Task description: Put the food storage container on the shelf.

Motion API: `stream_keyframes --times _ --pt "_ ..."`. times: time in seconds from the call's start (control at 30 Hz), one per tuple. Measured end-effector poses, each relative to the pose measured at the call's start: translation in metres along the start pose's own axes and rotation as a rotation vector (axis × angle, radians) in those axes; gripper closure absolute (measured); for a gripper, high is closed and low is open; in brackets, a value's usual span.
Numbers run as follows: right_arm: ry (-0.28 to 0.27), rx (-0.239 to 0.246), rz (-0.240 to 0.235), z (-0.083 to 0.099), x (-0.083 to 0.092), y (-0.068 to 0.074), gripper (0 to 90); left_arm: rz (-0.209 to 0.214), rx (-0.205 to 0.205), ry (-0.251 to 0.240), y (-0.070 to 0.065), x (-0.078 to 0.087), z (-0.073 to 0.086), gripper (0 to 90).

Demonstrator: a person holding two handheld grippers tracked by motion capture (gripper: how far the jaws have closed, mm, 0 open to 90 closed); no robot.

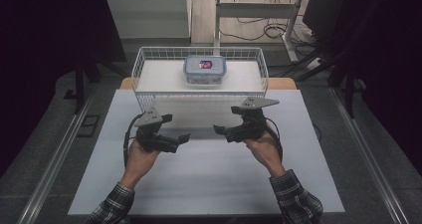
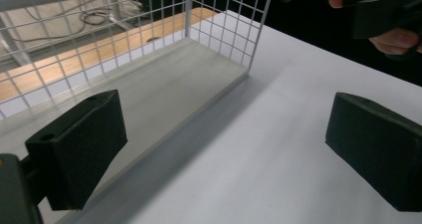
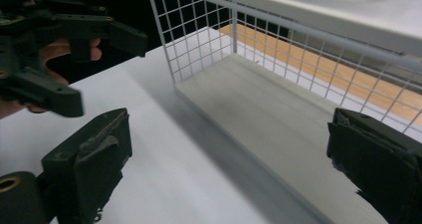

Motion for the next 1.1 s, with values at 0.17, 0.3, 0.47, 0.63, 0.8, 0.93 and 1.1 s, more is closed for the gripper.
stream_keyframes --times 0.17,0.3,0.47,0.63,0.8,0.93,1.1 --pt "-0.006 -0.008 -0.006 0.006 0.006 0.003 0.7 0.001 0.0 0.01 -0.004 0.003 0.006 2.2" --pt "-0.002 -0.001 0.006 0.01 0.011 0.006 0.0 0.005 0.0 0.011 -0.009 0.006 0.009 2.2" --pt "0.003 -0.003 0.005 0.016 0.015 0.01 0.0 0.006 -0.003 0.017 -0.014 0.011 0.014 2.2" --pt "0.024 0.01 0.031 0.023 0.012 0.013 0.0 0.004 0.012 0.018 -0.015 0.014 0.023 2.3" --pt "0.034 0.011 0.038 0.03 0.008 0.018 0.0 0.007 0.03 0.02 -0.016 0.016 0.031 2.5" --pt "0.062 0.017 0.037 0.039 0.005 0.023 0.0 0.003 0.029 0.029 -0.018 0.017 0.037 2.5" --pt "0.084 0.033 0.035 0.048 0.001 0.028 0.0 -0.002 0.029 0.038 -0.021 0.019 0.045 2.3"
Point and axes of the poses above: each handheld gripper's, and its own axes: x roughly backward along the jaws, z roughly out of its underside, y roughly to its left, the point moved 8 cm from there along -x, roughly forward along the jaws, and after that the axes turned 1 degree about -z, right-handed, at the moved point
